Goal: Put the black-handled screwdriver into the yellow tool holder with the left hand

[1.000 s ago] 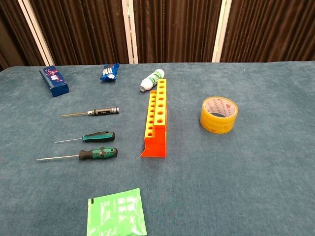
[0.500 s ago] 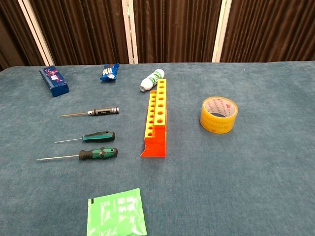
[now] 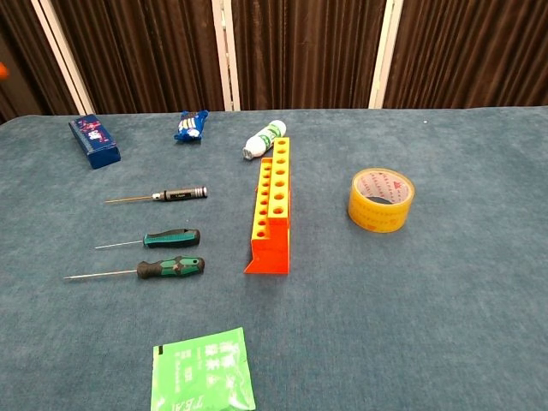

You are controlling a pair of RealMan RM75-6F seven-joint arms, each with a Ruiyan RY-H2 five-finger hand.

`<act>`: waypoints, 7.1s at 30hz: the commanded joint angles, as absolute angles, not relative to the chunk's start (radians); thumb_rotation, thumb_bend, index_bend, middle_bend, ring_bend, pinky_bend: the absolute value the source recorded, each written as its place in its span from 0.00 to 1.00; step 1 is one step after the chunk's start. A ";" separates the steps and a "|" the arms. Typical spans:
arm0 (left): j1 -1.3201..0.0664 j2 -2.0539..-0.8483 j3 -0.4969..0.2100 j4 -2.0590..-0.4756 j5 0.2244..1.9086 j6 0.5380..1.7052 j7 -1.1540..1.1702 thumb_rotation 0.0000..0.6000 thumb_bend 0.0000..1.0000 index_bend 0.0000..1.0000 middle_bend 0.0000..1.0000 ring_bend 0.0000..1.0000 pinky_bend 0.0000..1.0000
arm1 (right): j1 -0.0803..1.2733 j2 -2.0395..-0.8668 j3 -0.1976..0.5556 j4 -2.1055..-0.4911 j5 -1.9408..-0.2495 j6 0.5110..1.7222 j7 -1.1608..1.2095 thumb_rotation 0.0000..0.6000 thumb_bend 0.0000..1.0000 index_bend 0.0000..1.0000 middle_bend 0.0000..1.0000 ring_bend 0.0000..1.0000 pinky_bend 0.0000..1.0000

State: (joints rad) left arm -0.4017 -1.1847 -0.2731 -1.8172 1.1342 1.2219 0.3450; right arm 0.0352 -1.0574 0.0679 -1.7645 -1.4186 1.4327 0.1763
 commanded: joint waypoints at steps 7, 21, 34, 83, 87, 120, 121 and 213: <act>-0.730 -1.443 -0.396 -1.562 0.771 1.054 0.611 1.00 0.26 0.37 0.00 0.00 0.00 | 0.044 -1.045 0.076 -1.775 -1.389 1.398 0.221 1.00 0.06 0.00 0.00 0.00 0.00; -0.955 -1.723 -0.390 -1.174 0.517 0.931 0.702 1.00 0.28 0.44 0.00 0.00 0.00 | 0.049 -1.039 0.084 -1.780 -1.365 1.379 0.247 1.00 0.06 0.00 0.00 0.00 0.00; -1.019 -1.817 -0.370 -1.056 0.464 0.928 0.747 1.00 0.23 0.45 0.00 0.00 0.00 | 0.047 -1.037 0.086 -1.784 -1.364 1.378 0.257 1.00 0.06 0.00 0.00 0.00 0.00; -1.011 -1.891 -0.448 -1.030 0.617 0.922 0.540 1.00 0.59 0.61 0.06 0.00 0.00 | 0.040 -1.040 0.091 -1.787 -1.362 1.390 0.261 1.00 0.06 0.00 0.00 0.00 0.00; -0.981 -1.848 -0.477 -1.142 0.780 1.015 0.376 1.00 0.59 0.64 0.08 0.00 0.00 | 0.040 -1.045 0.094 -1.784 -1.361 1.395 0.255 1.00 0.06 0.00 0.00 0.00 0.00; -0.834 -1.698 -0.561 -1.633 0.966 0.901 -0.378 1.00 0.56 0.63 0.09 0.00 0.04 | 0.042 -1.049 0.097 -1.774 -1.362 1.393 0.259 1.00 0.07 0.00 0.00 0.00 0.00; -0.833 -1.699 -0.556 -1.626 0.976 0.903 -0.383 1.00 0.56 0.63 0.09 0.00 0.04 | 0.042 -1.049 0.097 -1.775 -1.362 1.392 0.259 1.00 0.07 0.00 0.00 0.00 0.00; -0.863 -1.798 -0.390 -1.291 1.188 0.863 -0.646 1.00 0.53 0.64 0.11 0.01 0.06 | 0.041 -1.054 0.097 -1.767 -1.372 1.400 0.261 1.00 0.07 0.00 0.00 0.00 0.00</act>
State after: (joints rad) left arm -0.8619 -1.7954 -0.3933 -1.2960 1.1856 0.8632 -0.6485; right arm 0.0410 -1.0536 0.0974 -1.7666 -1.3721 1.4004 0.2607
